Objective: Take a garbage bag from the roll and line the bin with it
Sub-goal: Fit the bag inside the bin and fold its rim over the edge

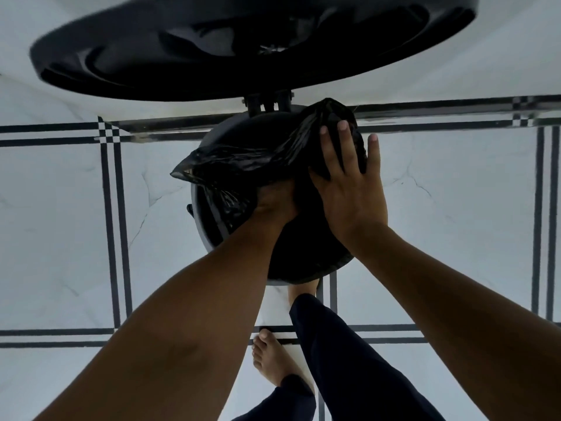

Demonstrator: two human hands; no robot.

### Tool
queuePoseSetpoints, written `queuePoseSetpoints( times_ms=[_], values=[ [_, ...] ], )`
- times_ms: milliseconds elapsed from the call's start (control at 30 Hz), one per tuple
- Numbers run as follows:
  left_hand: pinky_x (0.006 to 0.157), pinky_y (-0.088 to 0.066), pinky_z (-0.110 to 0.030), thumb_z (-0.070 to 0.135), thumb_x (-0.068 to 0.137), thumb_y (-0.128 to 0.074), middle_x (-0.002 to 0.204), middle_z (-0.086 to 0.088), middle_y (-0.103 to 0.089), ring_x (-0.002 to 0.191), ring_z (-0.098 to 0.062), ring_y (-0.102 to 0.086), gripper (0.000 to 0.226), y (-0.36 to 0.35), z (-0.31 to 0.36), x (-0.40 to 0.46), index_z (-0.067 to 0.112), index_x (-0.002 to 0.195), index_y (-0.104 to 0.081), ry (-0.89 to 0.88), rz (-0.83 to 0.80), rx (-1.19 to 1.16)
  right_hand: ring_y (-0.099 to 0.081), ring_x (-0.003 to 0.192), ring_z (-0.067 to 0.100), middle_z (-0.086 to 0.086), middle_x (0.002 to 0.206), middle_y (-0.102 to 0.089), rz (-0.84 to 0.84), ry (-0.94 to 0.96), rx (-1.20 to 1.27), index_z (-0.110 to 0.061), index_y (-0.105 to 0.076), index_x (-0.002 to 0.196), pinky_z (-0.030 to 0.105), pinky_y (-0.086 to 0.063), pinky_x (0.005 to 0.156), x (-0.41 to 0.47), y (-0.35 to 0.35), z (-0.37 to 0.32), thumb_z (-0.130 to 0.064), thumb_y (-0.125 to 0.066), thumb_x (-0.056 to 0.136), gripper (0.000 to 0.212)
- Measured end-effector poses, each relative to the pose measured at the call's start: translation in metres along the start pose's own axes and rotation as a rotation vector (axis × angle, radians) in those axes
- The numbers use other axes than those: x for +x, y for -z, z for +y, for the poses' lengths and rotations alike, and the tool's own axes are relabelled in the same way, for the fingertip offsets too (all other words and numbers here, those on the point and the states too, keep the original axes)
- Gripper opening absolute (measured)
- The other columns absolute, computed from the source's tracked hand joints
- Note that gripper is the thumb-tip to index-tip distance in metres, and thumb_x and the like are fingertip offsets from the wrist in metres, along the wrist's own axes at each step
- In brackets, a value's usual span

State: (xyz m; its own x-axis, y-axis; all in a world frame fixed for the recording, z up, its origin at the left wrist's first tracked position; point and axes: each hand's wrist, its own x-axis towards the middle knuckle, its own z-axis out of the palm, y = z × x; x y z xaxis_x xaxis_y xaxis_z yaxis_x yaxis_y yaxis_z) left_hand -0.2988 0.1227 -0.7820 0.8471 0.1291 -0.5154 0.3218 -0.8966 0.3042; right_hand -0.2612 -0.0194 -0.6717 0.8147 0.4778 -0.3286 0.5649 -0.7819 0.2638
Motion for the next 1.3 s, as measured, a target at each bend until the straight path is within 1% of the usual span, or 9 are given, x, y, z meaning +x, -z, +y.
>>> queuePoseSetpoints(
  times_ms=[133,300,400,433,500,700,967,1167,1300],
  values=[
    [0.072,-0.058,-0.061,0.005,0.098,-0.027,0.117,-0.034,-0.068,0.088,-0.053,-0.073,0.025,-0.168,-0.082,-0.099,0.006,0.120,-0.039,0.305,0.226,-0.129,0.020,0.153,0.044,0.019,0.167,0.021,-0.007,-0.007,-0.045,-0.023,-0.002,0.164,0.070,-0.007,0.118,0.000,0.000,-0.002,-0.053,-0.051,0.094,0.091],
    [0.093,-0.047,-0.060,-0.009,0.094,-0.051,0.134,-0.033,-0.059,0.119,-0.049,-0.060,0.048,-0.312,-0.115,-0.233,0.013,0.127,-0.024,0.563,0.051,-0.143,0.020,0.153,0.044,0.019,0.167,0.021,-0.006,-0.016,-0.046,-0.022,0.003,0.163,0.070,-0.007,0.118,0.000,0.001,-0.003,-0.057,-0.049,0.093,0.095],
    [0.104,-0.039,-0.063,0.033,0.109,-0.030,0.143,-0.034,-0.052,0.133,-0.049,-0.048,0.022,-0.167,-0.072,-0.088,0.027,0.118,-0.011,0.416,0.042,-0.154,0.019,0.153,0.044,0.019,0.168,0.020,0.002,-0.016,-0.020,-0.022,0.004,0.163,0.070,-0.007,0.118,0.000,0.002,-0.003,-0.057,-0.047,0.094,0.094],
    [0.108,-0.038,-0.062,0.051,0.107,-0.021,0.144,-0.033,-0.052,0.135,-0.047,-0.046,0.050,-0.092,-0.056,-0.025,0.040,0.148,0.005,0.313,0.085,-0.106,0.019,0.153,0.043,0.019,0.168,0.019,0.003,-0.017,-0.016,-0.022,0.005,0.163,0.070,-0.007,0.118,0.000,0.002,-0.004,-0.057,-0.047,0.094,0.093],
    [0.110,-0.042,-0.053,0.047,0.107,-0.037,0.146,-0.022,-0.055,0.136,-0.040,-0.050,0.059,0.024,-0.001,0.062,0.007,0.148,-0.051,0.254,0.006,-0.114,0.018,0.153,0.044,0.019,0.168,0.018,0.005,-0.015,-0.022,-0.021,0.006,0.163,0.070,-0.008,0.118,0.000,0.001,-0.004,-0.057,-0.045,0.094,0.093],
    [0.104,-0.049,-0.042,0.019,0.106,-0.049,0.136,-0.022,-0.062,0.124,-0.038,-0.060,0.036,0.029,0.013,0.005,0.006,0.137,-0.062,0.153,-0.257,-0.164,0.019,0.153,0.044,0.019,0.167,0.019,0.013,-0.014,-0.034,-0.019,0.003,0.164,0.070,-0.007,0.118,0.000,-0.002,-0.003,-0.052,-0.050,0.094,0.094],
    [0.122,-0.022,-0.044,0.042,0.108,-0.046,0.171,-0.012,-0.014,0.155,-0.034,-0.020,0.070,0.024,0.005,0.000,0.019,0.164,-0.012,0.268,-0.627,-0.036,0.017,0.153,0.045,0.019,0.168,0.016,0.048,-0.005,-0.012,-0.019,0.002,0.164,0.069,-0.008,0.119,0.000,-0.005,-0.003,-0.059,-0.046,0.093,0.094],
    [0.116,-0.035,-0.043,0.050,0.104,-0.045,0.162,-0.012,-0.038,0.147,-0.033,-0.040,0.060,0.046,0.012,-0.029,0.025,0.158,-0.036,0.136,-0.494,-0.037,-0.002,0.156,0.043,0.018,0.170,-0.006,0.149,0.009,0.247,-0.024,-0.034,0.157,0.066,-0.011,0.121,-0.001,0.001,0.002,-0.041,-0.055,0.092,0.070],
    [0.074,-0.057,-0.040,0.018,0.093,-0.052,0.102,-0.015,-0.075,0.091,-0.038,-0.071,0.031,0.068,-0.004,-0.073,0.014,0.112,-0.076,-0.254,0.039,-0.040,-0.009,0.156,0.040,0.021,0.168,-0.013,0.240,-0.174,0.479,-0.016,-0.023,0.161,0.058,-0.010,0.124,-0.017,0.013,0.000,-0.036,-0.049,0.098,0.071]
  ],
)
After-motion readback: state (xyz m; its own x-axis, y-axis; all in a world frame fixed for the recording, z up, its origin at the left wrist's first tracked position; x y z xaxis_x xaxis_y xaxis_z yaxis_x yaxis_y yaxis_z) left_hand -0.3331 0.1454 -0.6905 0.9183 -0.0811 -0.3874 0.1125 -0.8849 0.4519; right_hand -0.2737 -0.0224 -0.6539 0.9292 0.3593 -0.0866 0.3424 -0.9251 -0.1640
